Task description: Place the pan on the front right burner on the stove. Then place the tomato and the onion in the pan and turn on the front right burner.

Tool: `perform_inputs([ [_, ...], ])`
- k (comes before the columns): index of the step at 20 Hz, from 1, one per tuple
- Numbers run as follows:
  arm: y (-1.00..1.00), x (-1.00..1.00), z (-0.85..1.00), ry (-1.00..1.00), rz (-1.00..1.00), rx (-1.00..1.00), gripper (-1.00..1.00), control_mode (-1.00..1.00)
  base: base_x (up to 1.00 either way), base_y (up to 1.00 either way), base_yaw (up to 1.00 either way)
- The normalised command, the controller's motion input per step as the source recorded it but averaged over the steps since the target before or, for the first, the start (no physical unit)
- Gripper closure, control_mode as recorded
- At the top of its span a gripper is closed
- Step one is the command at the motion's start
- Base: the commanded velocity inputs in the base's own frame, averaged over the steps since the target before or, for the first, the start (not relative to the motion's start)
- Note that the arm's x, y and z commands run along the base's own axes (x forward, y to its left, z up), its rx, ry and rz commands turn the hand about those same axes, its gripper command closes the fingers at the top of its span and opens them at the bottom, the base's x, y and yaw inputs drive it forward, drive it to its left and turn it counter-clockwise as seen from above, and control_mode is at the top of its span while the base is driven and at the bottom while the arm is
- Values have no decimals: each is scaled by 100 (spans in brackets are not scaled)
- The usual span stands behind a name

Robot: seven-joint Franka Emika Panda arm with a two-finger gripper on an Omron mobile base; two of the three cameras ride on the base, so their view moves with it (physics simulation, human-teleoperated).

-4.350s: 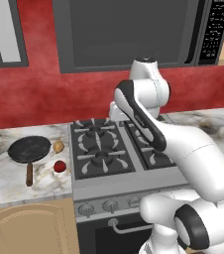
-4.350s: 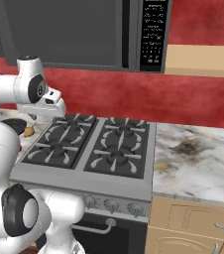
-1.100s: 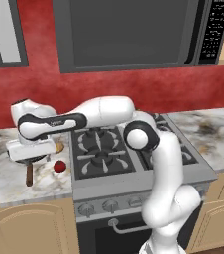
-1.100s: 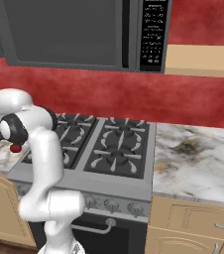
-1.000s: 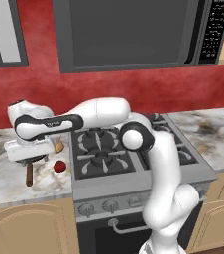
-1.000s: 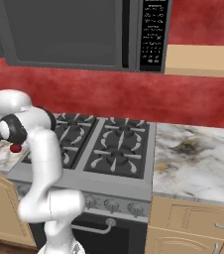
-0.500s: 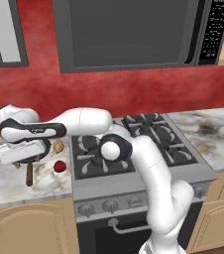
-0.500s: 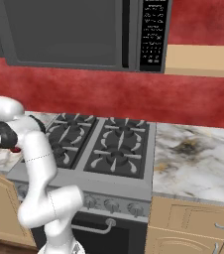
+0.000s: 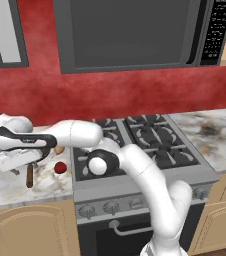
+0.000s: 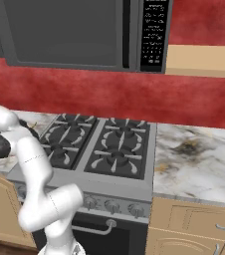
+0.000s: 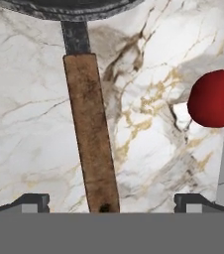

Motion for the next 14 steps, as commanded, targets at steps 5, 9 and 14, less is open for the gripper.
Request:
perform_inputs([
  [5, 0, 13, -30, 0, -5, 0, -100, -100, 0, 0, 0],
  [9, 0, 16, -22, 0, -2, 0, -100, -100, 0, 0, 0],
  [14, -1, 2, -19, 0, -1, 0, -100, -100, 0, 0, 0],
])
